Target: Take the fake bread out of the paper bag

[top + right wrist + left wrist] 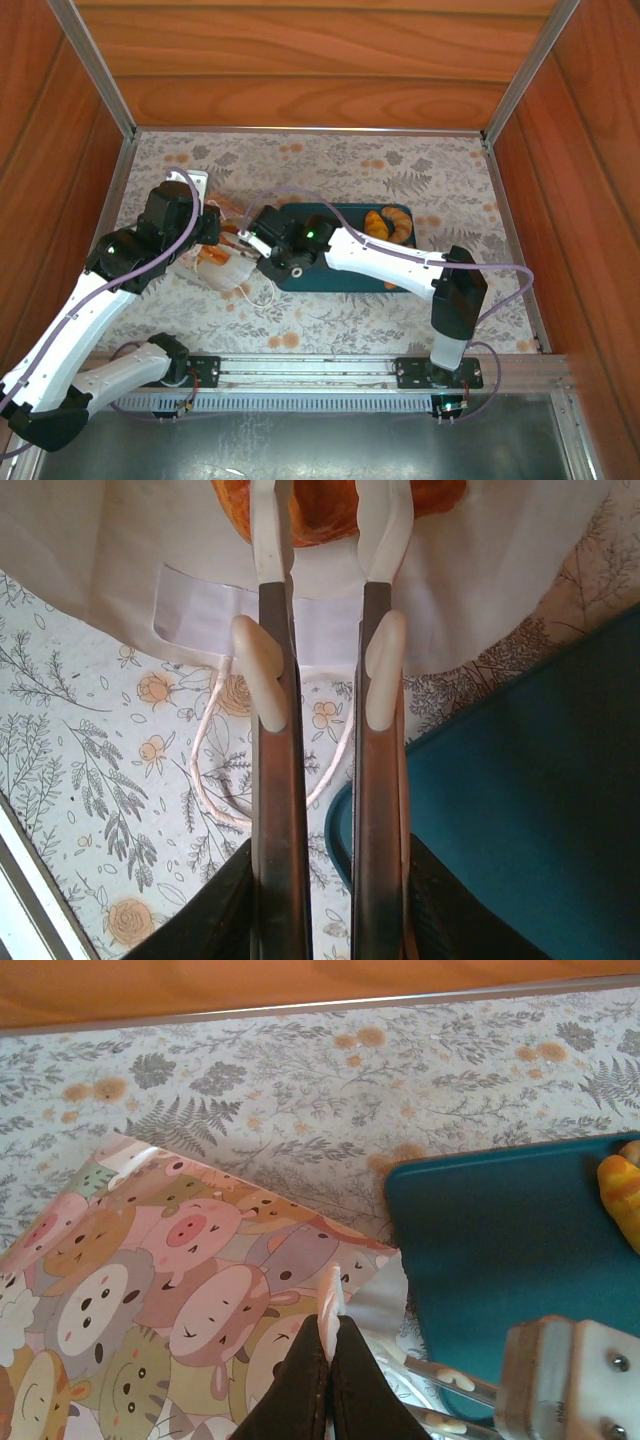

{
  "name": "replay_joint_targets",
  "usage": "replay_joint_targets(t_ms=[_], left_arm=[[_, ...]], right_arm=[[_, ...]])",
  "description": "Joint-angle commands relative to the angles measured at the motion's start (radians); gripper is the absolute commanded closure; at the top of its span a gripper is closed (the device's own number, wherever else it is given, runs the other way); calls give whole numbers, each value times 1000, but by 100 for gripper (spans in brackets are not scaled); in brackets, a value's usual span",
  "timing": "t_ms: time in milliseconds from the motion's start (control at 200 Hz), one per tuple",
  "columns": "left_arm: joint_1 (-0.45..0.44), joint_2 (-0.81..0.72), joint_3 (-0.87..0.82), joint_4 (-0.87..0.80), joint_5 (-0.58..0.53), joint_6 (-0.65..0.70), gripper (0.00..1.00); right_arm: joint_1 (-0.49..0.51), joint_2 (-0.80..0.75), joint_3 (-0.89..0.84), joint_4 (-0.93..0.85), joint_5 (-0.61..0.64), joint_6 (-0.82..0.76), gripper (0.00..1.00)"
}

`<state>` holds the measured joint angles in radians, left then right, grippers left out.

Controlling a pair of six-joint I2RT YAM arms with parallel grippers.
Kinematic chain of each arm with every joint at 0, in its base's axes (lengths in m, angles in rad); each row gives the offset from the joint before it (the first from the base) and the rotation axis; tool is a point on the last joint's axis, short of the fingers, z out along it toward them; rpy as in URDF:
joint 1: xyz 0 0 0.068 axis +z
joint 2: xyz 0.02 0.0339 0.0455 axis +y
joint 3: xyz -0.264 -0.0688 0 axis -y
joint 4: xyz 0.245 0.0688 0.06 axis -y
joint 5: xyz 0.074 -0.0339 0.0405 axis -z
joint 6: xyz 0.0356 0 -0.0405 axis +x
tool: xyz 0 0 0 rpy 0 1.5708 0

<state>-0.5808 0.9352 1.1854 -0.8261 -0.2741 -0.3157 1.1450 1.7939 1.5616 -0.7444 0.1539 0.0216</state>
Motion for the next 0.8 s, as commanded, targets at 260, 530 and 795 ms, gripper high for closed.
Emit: replay_joint_targets(t_ms=[260,530,795], left_arm=[[4,-1,10,11,12,-15,100],[4,6,15,30,12,-35,100],[3,19,-3,75,30,-46,100]], right_arm=[[13,-39,111,-201,37,34,81],[14,-150,93,-303,21,80,81],[14,-325,-18,-341,29,129,81]])
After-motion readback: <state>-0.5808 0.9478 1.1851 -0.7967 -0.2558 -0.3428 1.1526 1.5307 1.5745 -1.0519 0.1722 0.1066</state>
